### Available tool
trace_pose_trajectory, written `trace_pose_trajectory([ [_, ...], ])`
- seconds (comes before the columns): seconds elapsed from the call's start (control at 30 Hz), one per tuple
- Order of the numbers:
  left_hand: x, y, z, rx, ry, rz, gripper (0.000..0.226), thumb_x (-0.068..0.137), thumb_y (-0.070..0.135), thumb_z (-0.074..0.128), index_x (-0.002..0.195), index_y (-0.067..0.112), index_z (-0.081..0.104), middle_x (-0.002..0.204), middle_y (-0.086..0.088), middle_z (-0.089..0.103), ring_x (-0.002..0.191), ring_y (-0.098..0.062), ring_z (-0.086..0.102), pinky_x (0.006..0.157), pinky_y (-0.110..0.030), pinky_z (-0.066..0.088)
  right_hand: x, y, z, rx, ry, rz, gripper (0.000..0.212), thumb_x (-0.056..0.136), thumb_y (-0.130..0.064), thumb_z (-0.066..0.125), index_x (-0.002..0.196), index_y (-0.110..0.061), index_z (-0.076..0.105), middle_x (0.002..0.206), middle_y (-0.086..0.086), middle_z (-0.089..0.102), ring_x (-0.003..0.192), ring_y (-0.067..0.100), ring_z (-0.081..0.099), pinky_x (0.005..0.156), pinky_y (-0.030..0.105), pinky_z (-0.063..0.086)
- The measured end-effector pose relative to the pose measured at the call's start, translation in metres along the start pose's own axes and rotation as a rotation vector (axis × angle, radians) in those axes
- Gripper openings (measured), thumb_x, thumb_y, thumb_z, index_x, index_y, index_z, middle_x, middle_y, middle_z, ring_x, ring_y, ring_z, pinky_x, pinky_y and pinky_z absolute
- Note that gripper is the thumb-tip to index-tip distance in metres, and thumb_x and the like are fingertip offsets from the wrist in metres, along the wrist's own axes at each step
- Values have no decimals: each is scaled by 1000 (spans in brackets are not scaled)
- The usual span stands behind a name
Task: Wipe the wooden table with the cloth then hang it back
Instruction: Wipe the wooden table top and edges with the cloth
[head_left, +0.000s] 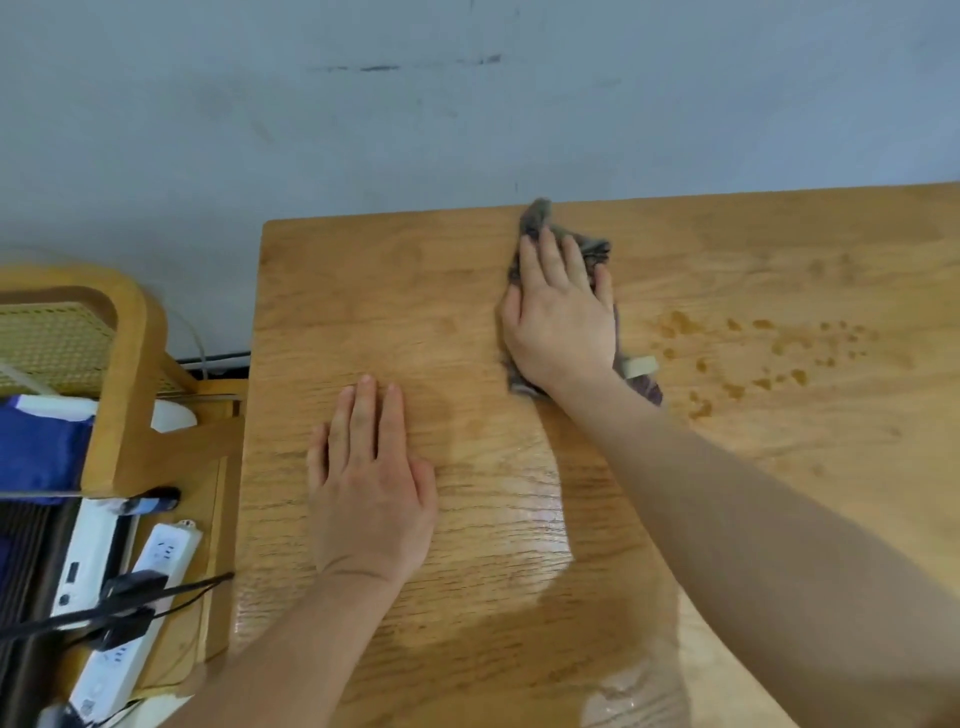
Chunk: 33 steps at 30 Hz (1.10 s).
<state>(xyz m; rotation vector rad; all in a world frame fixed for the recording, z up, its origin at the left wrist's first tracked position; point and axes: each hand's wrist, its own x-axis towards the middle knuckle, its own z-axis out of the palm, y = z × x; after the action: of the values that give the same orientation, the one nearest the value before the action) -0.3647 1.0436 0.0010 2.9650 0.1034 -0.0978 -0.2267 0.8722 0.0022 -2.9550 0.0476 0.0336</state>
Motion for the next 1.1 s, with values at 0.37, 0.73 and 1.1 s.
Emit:
trace_pose_trajectory([
  [0.37,2,0,-3,-56,-5,-1,59,93,33,23,147,13,31,157,-9,25,145,-25,18,116,-46,15,-82,38,-9,-37,-31,77,60,99,-41,23,155,-21,21,163,-1,16,150,18,9,121,47,10],
  [0.73,-1,0,-7,-85,-23,17,58,92,25,36,148,13,27,158,-9,21,146,-24,14,115,-47,13,-196,57,-8,-21,41,65,55,98,-40,31,148,-20,40,157,0,33,147,16,24,116,48,24],
  [1.1,-4,0,-7,-117,14,9,54,91,23,42,143,12,36,154,-12,30,143,-29,21,114,-51,17,-212,-52,14,20,3,-24,54,98,-38,37,149,-17,39,157,3,32,147,21,24,117,49,21],
])
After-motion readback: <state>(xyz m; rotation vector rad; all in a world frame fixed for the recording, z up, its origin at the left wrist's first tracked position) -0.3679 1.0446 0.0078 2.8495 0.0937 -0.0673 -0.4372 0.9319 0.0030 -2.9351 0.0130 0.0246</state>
